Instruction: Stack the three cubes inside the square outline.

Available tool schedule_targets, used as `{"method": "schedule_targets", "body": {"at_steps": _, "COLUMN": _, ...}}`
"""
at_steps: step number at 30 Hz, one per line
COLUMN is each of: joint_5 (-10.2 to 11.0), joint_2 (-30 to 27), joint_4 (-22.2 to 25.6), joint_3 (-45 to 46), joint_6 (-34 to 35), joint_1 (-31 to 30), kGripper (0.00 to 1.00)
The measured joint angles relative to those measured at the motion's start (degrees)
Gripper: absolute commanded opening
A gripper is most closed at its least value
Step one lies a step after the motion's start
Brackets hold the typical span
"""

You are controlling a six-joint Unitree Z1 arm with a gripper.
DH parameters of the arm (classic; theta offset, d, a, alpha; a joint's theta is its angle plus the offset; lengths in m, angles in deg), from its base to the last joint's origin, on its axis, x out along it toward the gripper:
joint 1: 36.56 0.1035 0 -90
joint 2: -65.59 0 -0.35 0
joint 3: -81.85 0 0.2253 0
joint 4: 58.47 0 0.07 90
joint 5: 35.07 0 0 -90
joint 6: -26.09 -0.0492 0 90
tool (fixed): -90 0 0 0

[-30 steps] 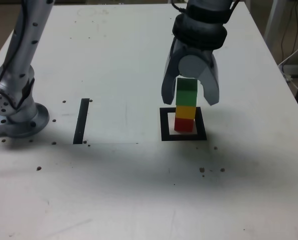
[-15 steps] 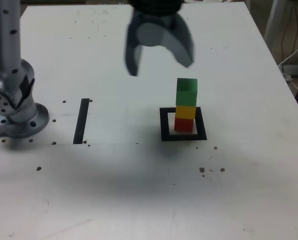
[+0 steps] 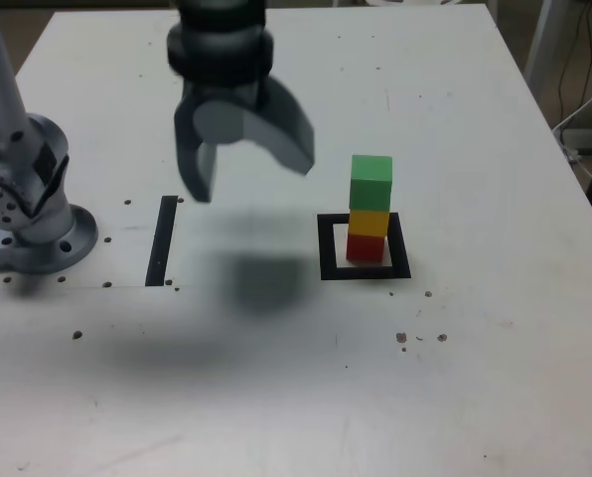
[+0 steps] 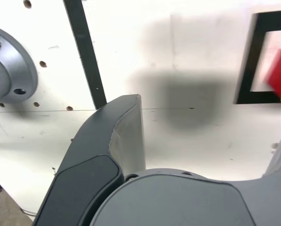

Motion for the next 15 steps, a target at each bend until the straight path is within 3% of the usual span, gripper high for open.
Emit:
{"method": "schedule_targets", "body": {"at_steps": 5, "joint_5": -1.1, "joint_2": -0.2, "joint_4": -6.4, "joint_3": 9.6, "joint_6": 0.0, "joint_1": 0.0, "kGripper": 1.0}}
{"method": "schedule_targets", "body": {"at_steps": 11, "joint_5": -1.4, "joint_2": -0.2, "joint_4": -7.6, "joint_3": 20.6, "joint_6": 0.1, "joint_1": 0.0, "kGripper": 1.0}}
{"method": "schedule_targets", "body": {"at_steps": 15, "joint_5": -1.3, "joint_2": -0.2, "joint_4": -7.7, "joint_3": 20.6, "joint_6": 0.1, "joint_1": 0.0, "kGripper": 1.0}}
